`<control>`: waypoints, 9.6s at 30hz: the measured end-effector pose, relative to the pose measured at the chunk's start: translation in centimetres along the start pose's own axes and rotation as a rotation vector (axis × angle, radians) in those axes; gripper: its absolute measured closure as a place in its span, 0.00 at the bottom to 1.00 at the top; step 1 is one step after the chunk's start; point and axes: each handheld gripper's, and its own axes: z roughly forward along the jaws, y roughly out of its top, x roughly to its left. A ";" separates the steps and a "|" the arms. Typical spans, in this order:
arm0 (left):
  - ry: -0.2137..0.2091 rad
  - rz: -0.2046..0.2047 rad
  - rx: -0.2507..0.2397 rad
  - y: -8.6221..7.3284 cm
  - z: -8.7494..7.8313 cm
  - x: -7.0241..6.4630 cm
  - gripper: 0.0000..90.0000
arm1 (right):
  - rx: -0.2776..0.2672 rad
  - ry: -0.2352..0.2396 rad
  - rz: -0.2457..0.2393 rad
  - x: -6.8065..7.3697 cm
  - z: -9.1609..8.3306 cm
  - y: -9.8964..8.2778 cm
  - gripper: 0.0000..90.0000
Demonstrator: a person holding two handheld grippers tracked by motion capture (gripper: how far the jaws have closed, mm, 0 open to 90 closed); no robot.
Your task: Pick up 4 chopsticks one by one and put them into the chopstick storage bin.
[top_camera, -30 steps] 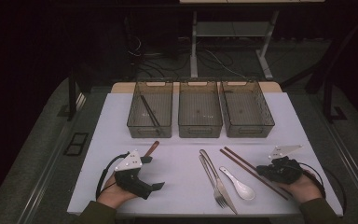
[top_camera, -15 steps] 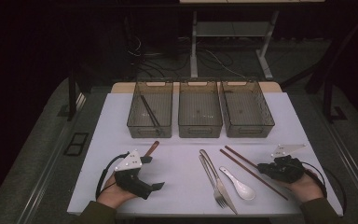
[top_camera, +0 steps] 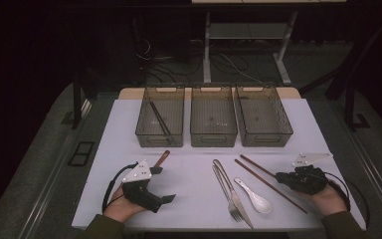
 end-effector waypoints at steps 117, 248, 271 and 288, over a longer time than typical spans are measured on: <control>-0.002 -0.024 -0.006 -0.1 0.1 0.0 0.00 | -0.145 0.058 -0.004 5.7 9.5 22.9 0.94; -0.007 -0.012 -0.006 0.0 0.1 0.0 0.00 | -0.098 0.060 0.032 2.3 2.1 8.1 0.44; 0.000 -0.004 0.006 0.0 0.1 0.0 0.00 | 0.060 0.062 0.023 1.4 0.8 0.4 0.81; -0.003 0.000 0.009 0.0 0.2 -0.1 0.00 | 0.095 0.055 -0.030 1.5 1.7 -0.1 0.93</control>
